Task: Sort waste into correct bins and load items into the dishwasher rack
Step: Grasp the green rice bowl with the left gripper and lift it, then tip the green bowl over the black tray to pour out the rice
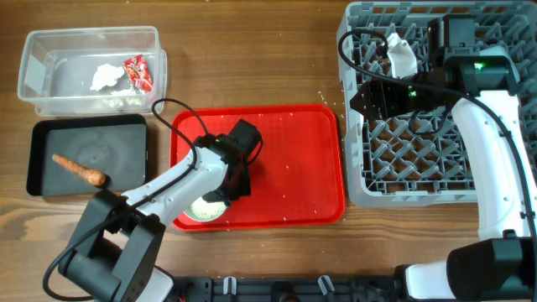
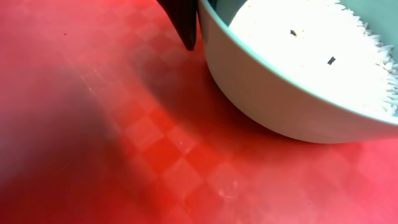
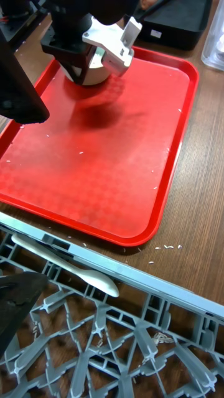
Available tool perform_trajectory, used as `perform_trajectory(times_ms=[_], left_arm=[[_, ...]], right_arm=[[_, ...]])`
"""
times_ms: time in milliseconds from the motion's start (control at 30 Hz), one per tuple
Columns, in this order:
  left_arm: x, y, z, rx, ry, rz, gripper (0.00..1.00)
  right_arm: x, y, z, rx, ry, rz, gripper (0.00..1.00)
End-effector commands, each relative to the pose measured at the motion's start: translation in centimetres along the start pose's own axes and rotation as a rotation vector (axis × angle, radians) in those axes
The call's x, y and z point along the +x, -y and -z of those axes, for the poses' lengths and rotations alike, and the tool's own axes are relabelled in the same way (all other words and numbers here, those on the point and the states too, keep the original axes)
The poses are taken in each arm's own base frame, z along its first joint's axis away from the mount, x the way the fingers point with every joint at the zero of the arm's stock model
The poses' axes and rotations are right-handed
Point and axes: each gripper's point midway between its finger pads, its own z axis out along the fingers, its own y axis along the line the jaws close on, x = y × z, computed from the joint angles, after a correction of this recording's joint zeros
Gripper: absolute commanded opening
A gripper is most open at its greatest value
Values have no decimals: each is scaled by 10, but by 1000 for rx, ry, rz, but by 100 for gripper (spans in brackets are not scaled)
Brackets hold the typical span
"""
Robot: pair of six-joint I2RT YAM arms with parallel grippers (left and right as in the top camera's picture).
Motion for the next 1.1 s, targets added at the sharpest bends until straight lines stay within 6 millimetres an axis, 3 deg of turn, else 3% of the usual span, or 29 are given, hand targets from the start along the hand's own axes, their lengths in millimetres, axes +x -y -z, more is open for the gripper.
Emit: perform_trajectory(times_ms=[0, 133, 267, 567, 833, 1000, 1067], left_arm=[[-10, 2, 3, -14, 22, -34, 4], [-30, 1, 26, -17, 51, -55, 4], [-59, -20, 53, -10, 68, -14, 4], [-128, -98, 104, 37, 180, 158, 4], [-156, -129, 120, 439, 250, 199, 4], [-157, -139, 136, 639, 297, 182, 4], [-155, -149, 132, 664, 297, 207, 4]], right_arm=[[2, -3, -5, -27, -14, -19, 78], [2, -1, -5, -16, -16, -19, 78], [2, -1, -5, -16, -16, -20, 78], [2, -1, -5, -16, -16, -19, 77], [5, 2, -5, 3, -27, -23, 77], [5, 3, -5, 5, -29, -24, 77], [6, 3, -5, 5, -32, -25, 77]])
